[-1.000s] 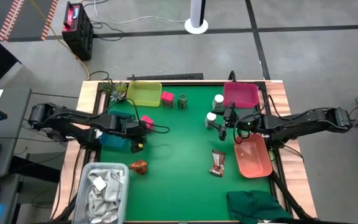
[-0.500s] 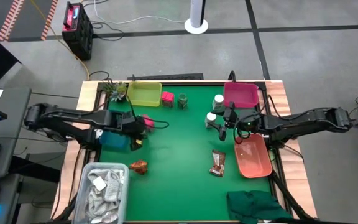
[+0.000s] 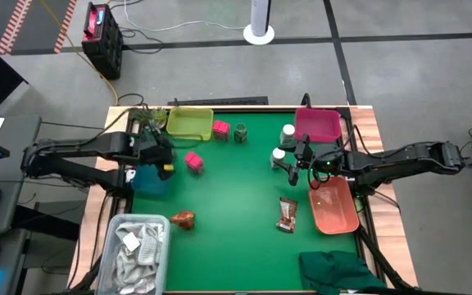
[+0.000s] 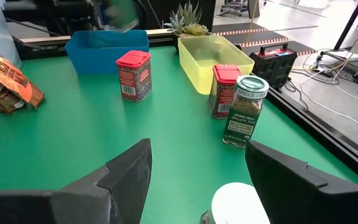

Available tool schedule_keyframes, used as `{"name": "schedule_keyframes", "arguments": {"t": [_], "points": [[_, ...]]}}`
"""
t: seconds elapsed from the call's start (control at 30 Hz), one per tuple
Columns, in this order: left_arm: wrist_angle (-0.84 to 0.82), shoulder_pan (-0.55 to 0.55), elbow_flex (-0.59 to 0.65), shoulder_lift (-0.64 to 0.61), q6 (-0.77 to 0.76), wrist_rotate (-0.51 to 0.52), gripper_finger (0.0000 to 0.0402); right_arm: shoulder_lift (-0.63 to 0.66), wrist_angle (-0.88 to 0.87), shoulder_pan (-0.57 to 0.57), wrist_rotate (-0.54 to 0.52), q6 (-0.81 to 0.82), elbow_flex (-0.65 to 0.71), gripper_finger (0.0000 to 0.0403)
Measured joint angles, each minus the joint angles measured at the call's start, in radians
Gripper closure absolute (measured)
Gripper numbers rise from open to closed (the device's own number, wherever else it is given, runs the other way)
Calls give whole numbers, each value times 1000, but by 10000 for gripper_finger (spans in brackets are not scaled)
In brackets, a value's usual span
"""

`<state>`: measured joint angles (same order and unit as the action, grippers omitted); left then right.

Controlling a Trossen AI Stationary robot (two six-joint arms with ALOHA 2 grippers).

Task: Sort spices by type
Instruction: Put the bottom green seasoning bottle into the yellow bin

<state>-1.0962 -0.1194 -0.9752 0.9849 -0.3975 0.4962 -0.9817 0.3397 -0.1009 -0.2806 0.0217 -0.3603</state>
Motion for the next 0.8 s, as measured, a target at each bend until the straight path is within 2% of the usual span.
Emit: {"name": "schedule_keyframes", "arguments": {"t": [0.07, 0.17, 0.33, 0.5, 0.63, 0.8], "points": [[39, -45, 0, -4, 19, 48, 209, 0, 4, 0, 1, -3, 0, 117], [119, -155, 0, 23, 95, 40, 209, 0, 7, 0, 17, -3, 0, 117], [327, -389, 0, 121, 254, -116, 209, 0, 7, 10, 20, 4, 0, 117], [416, -587, 0, 253, 342, -218, 209, 0, 6, 10, 21, 4, 0, 117], [457, -665, -10, 340, 371, -241, 209, 0, 7, 9, 21, -6, 0, 117], [456, -676, -53, 406, 374, -254, 209, 0, 6, 0, 21, -19, 0, 117]]}}
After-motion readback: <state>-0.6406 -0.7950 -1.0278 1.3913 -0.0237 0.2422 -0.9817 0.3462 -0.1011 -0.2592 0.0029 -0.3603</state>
